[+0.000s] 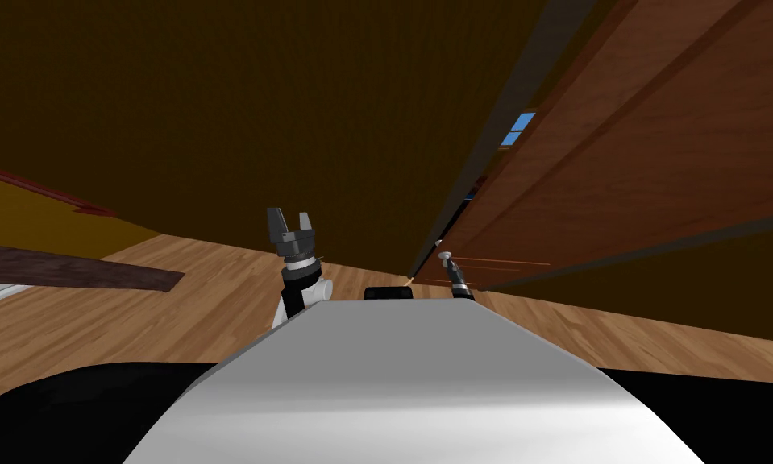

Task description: Pull the door open

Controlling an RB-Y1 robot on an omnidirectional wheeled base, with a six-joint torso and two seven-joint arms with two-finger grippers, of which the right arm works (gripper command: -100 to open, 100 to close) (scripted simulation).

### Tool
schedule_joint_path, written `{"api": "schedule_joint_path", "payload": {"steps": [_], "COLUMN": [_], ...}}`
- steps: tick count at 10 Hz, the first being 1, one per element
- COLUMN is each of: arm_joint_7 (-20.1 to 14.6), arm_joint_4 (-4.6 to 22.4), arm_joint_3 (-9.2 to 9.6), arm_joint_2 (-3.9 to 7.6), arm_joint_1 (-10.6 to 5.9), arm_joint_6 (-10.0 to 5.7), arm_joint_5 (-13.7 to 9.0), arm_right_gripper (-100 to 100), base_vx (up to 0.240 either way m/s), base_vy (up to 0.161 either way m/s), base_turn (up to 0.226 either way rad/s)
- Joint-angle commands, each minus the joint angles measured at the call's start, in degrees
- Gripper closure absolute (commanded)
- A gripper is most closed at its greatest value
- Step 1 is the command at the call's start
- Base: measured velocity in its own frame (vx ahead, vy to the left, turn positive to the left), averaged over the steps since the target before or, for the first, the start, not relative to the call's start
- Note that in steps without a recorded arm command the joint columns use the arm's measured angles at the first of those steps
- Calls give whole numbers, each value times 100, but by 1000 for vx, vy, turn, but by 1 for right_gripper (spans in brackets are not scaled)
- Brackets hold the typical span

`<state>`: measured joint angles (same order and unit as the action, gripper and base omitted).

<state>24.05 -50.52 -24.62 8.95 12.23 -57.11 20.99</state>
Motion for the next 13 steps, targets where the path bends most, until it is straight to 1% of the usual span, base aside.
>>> {"api": "schedule_joint_path", "payload": {"steps": [1,2,3,4,5,6,7,8,9,10,11,13], "arm_joint_7": [-286,-386,-583,-620,-839,-856,-1086,-1235,-1328,-1516,-1564,-1937], "arm_joint_4": [-2,-2,0,0,3,3,6,9,9,12,12,18], "arm_joint_3": [124,124,190,190,259,259,329,399,399,469,469,617], "arm_joint_2": [0,0,13,13,28,28,42,57,57,71,71,102], "arm_joint_1": [-29,-29,-43,-43,-59,-59,-74,-89,-89,-104,-104,-136], "arm_joint_6": [9,9,33,33,59,59,84,109,109,135,135,188], "arm_joint_5": [-193,-193,-332,-332,-480,-480,-628,-775,-775,-924,-924,-1238], "arm_right_gripper": [100,100,100,100,100,100,100,100,100,100,100,100], "base_vx": [-70,-55,-52,-40,-41,-37,-47,-74,-55,-47,-36,-57], "base_vy": [-31,-22,-14,-20,-23,-21,-20,-35,-27,-14,-15,-27], "base_turn": [126,45,46,38,91,44,78,141,43,64,47,111]}}
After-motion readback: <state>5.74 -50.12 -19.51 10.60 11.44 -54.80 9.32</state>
